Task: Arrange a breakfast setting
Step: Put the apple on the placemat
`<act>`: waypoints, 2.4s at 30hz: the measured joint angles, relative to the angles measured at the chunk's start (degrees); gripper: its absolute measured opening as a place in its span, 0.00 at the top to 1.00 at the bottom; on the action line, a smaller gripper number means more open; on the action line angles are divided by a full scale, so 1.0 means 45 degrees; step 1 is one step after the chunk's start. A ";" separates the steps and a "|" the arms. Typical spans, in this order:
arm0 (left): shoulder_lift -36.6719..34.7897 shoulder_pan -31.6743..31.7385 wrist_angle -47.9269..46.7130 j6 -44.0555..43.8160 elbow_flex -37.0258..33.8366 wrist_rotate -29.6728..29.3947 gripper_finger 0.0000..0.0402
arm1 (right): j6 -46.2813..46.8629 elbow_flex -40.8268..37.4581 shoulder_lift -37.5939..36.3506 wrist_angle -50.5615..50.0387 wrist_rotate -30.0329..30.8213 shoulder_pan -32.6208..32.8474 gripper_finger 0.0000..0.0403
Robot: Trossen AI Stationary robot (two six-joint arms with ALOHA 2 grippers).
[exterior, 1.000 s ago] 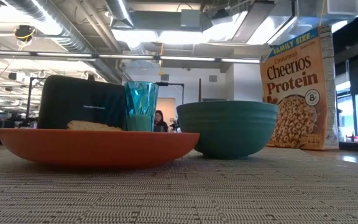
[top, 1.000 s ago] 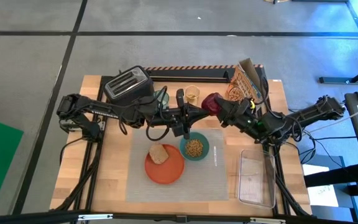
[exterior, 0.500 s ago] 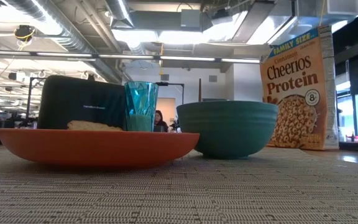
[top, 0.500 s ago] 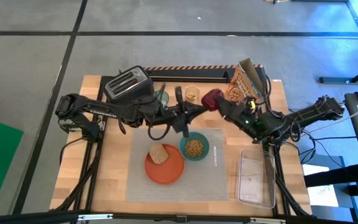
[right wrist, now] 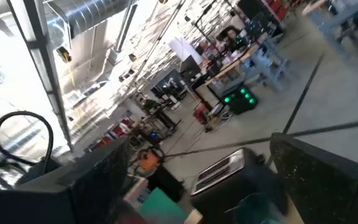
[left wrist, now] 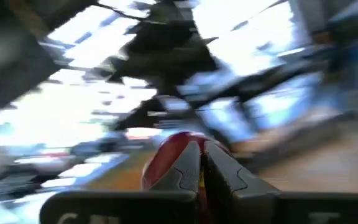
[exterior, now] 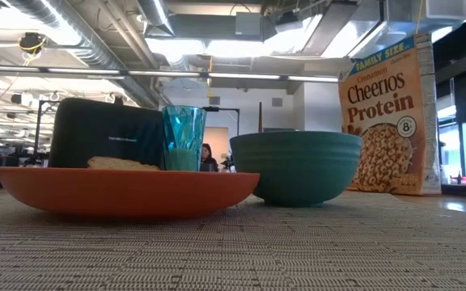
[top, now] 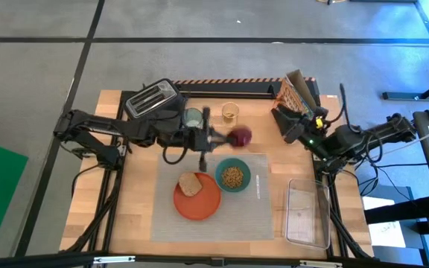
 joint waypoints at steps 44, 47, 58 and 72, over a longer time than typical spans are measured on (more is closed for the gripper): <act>0.6108 -0.2263 -0.0208 -0.7767 -0.0012 0.3286 1.00 | -0.5042 0.0000 -0.1070 -0.3052 -0.1683 -0.0005 0.08; 0.5324 -0.2355 -0.1630 -0.8093 -0.0010 0.2411 1.00 | -0.5041 0.0000 -0.1215 -0.3092 -0.1688 -0.0005 0.08; 0.1873 -0.2070 -0.7822 -0.7834 -0.0278 -0.0504 1.00 | -0.4910 0.0010 -0.1968 -0.3904 -0.1676 -0.0005 0.08; 0.1734 -0.1925 -0.1810 -0.7923 -0.2191 0.1282 1.00 | -0.2386 0.0010 -0.2648 -0.5990 -0.1756 0.0000 0.08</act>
